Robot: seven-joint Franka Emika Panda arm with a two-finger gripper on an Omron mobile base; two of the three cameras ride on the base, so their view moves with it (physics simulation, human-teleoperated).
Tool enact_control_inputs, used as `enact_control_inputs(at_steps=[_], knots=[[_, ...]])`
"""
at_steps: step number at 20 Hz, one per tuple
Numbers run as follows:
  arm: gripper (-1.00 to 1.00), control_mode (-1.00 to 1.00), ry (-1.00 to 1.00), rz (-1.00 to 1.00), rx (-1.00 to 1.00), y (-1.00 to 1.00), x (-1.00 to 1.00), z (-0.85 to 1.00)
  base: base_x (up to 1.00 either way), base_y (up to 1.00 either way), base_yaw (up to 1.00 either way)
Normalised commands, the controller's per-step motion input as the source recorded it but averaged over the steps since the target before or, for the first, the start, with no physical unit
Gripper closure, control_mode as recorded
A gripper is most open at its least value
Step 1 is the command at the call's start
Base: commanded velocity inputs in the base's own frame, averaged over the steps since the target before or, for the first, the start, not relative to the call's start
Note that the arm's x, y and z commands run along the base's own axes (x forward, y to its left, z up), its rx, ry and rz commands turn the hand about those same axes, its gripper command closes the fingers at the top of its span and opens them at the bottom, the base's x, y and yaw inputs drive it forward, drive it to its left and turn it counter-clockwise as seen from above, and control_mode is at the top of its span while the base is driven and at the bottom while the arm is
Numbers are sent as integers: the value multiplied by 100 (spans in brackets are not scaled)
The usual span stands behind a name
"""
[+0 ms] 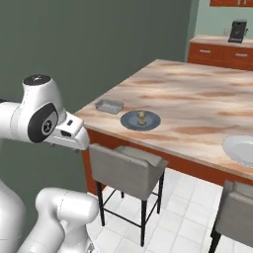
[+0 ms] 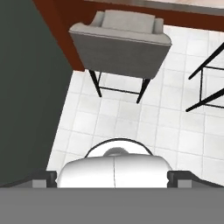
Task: Place two dumplings into each of the tupperware containers and then place the containers in the fridge.
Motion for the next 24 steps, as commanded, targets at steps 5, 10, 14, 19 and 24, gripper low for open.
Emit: enact_control_inputs(at_steps=[5, 10, 14, 19, 24], knots=[[-100, 100, 0, 0, 0, 0, 0, 0, 43, 28, -26], [-100, 100, 0, 0, 0, 0, 0, 0, 47, 36, -22], [-100, 100, 0, 0, 0, 0, 0, 0, 47, 32, -32], [-100, 100, 0, 0, 0, 0, 0, 0, 43, 39, -34], [-100, 100, 0, 0, 0, 0, 0, 0, 34, 40, -10]])
